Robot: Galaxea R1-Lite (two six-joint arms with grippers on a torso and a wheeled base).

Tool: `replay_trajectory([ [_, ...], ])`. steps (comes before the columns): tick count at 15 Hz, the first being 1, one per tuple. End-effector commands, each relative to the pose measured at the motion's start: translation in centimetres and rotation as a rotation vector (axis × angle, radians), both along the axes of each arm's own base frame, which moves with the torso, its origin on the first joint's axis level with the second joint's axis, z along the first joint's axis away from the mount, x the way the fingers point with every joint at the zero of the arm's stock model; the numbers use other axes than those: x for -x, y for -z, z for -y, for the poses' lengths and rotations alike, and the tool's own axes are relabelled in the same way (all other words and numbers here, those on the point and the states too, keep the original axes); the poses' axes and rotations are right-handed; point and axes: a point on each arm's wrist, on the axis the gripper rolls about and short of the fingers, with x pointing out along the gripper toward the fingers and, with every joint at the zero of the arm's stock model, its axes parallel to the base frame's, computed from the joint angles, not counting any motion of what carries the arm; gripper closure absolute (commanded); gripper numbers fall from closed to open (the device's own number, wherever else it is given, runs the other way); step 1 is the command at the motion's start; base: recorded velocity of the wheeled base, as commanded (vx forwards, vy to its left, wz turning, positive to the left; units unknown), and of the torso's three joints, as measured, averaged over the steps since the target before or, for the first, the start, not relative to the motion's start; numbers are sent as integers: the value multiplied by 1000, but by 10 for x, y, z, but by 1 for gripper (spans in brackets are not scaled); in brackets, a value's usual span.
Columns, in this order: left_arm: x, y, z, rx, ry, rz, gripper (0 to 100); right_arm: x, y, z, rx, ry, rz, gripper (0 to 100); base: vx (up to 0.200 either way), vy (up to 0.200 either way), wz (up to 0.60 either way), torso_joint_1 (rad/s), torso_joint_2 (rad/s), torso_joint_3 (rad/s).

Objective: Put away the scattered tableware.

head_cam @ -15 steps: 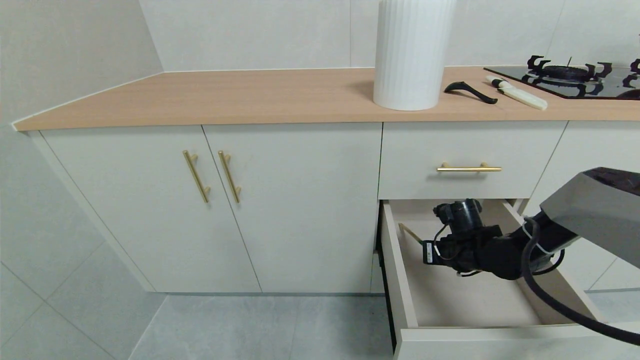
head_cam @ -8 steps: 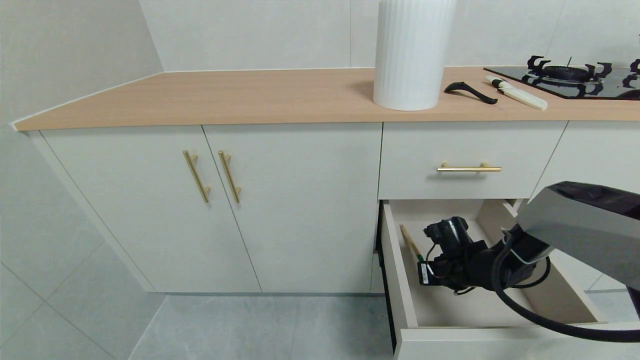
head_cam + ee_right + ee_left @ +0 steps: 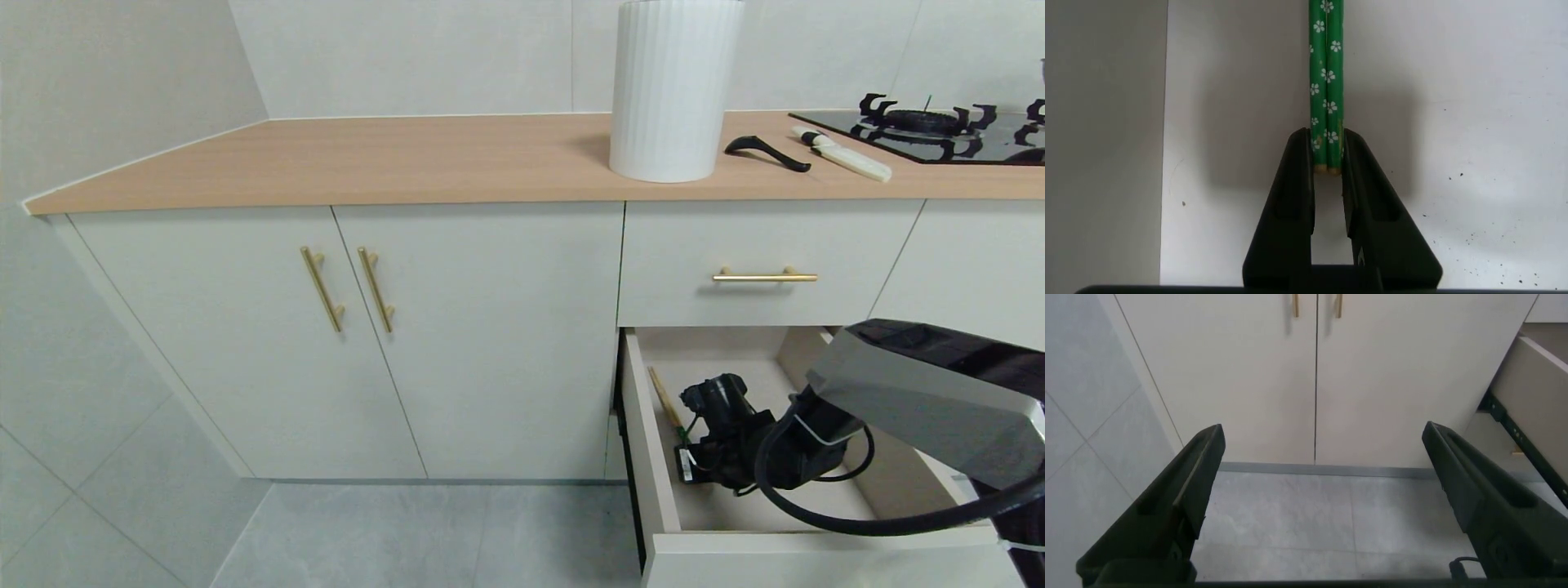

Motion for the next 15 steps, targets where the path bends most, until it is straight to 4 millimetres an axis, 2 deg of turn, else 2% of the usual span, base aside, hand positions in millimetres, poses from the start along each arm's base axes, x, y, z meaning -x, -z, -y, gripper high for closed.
replay_trajectory([
  [1, 0, 0, 0, 0, -1, 0, 0, 1, 6, 0, 7, -1, -20, 100, 0, 0, 0, 0, 0, 0],
  [7, 0, 0, 0, 0, -1, 0, 0, 1, 3, 0, 3, -1, -13, 100, 0, 0, 0, 0, 0, 0],
  [8, 0, 0, 0, 0, -1, 0, 0, 1, 3, 0, 3, -1, -13, 0, 0, 0, 0, 0, 0, 0],
  [14, 0, 0, 0, 0, -1, 0, 0, 2, 2, -1, 1, -1, -12, 0, 0, 0, 0, 0, 0, 0],
  [15, 0, 0, 0, 0, -1, 0, 0, 3, -4, 0, -1, 0, -2, 0, 0, 0, 0, 0, 0, 0],
])
